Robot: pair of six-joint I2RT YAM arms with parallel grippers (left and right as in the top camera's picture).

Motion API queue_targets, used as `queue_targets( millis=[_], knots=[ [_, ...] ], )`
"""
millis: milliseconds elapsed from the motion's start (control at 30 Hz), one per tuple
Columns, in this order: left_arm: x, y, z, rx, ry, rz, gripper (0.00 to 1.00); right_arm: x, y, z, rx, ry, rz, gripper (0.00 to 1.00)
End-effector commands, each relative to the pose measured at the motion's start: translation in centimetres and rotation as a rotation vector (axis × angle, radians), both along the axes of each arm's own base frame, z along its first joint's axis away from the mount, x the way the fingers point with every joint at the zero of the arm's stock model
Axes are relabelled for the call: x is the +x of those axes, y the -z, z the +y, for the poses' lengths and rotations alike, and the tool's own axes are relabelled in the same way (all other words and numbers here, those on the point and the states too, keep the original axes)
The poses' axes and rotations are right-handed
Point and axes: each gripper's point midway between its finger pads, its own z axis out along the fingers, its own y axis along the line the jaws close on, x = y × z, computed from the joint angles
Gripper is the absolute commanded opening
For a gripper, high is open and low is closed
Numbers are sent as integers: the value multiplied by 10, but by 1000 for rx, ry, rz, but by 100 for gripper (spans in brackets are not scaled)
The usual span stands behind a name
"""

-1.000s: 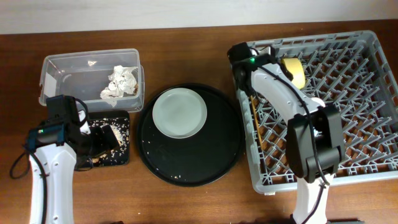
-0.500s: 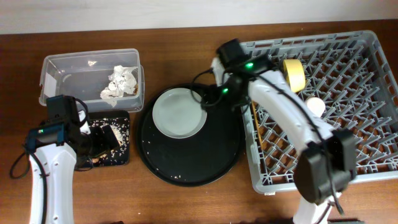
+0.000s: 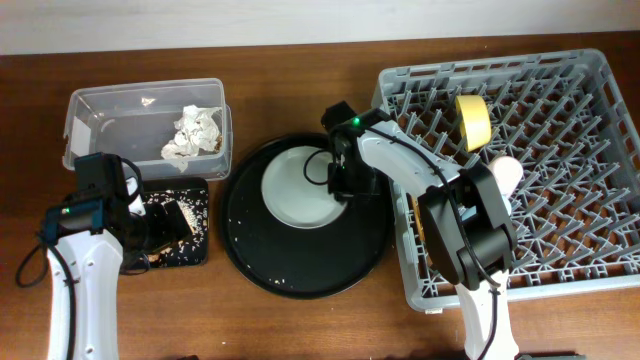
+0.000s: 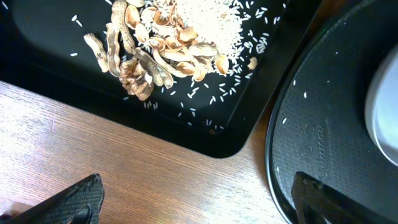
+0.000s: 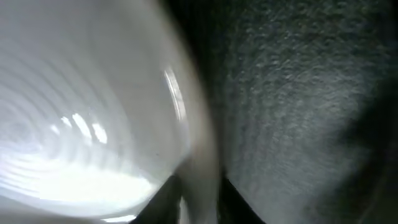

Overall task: Sort waste into correct bins and load items into the dishwasher rack
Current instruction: 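Lift the white plate and stand it upright in the rack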

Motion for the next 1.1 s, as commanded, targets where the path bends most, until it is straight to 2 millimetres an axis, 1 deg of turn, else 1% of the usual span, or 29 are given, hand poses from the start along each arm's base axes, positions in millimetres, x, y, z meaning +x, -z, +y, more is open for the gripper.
queue_targets(
  millis=[0,67,133,167,233,300,333,367,400,433,467,500,533,567,600,633,733,767,800,867,900,933,967,1000,1033,1067],
  knots=[
    [0,-4,0,0,-5,-18,96,-2,5,-8,-56,8,6,11],
    [0,-4,0,0,-5,-18,96,0,-4,-7,-41,-26,-19,4],
    [0,-4,0,0,-5,-18,96,4,-17,-5,-26,-48,-53,4],
    [0,-4,0,0,-5,-18,96,7,-28,-6,-24,-62,-86,4],
    [0,-4,0,0,-5,-18,96,13,-63,-19,-66,-65,-182,4],
    [0,-4,0,0,-5,-18,96,18,-103,-29,-62,-86,-283,4],
    [0,-4,0,0,-5,-18,96,20,-131,-43,-87,-66,-353,4],
    [0,-4,0,0,-5,-18,96,20,-163,-65,-132,-34,-436,4],
    [0,-4,0,0,-5,-18,96,20,-185,-84,-172,-2,-495,4],
    [0,-4,0,0,-5,-18,96,19,-212,-111,-235,47,-570,4],
    [0,-4,0,0,-5,-18,96,17,-231,-132,-295,85,-626,4],
    [0,-4,0,0,-5,-18,96,16,-250,-158,-384,118,-684,4],
    [0,-4,0,0,-5,-18,96,12,-270,-189,-521,171,-735,4],
    [0,-4,0,0,-5,-18,96,8,-283,-216,-660,209,-755,4],
    [0,-4,0,0,-5,-18,96,5,-285,-225,-708,215,-748,4],
    [0,-4,0,0,-5,-18,96,2,-283,-229,-738,208,-728,4],
    [0,-4,0,0,-5,-18,96,2,-260,-229,-776,158,-628,4],
    [0,-4,0,0,-5,-17,96,5,-246,-226,-773,139,-582,4],
    [-1,-4,0,-1,-5,-14,96,8,-230,-218,-739,118,-539,4],
    [-1,-4,0,-1,-5,-14,96,11,-208,-207,-686,96,-478,4],
    [-1,-4,0,-1,-5,-14,96,12,-195,-199,-643,83,-438,4],
    [-1,-4,0,-1,-5,-14,96,10,-183,-185,-567,70,-403,4],
    [-1,-4,0,-1,-5,-14,96,9,-179,-176,-520,65,-392,4],
    [0,-4,0,-1,-5,-15,96,8,-176,-166,-474,58,-387,11],
    [0,-4,0,-1,-5,-15,96,8,-173,-153,-413,50,-381,34],
    [0,-4,0,-1,-5,-15,96,7,-172,-146,-381,44,-376,44]
  ],
)
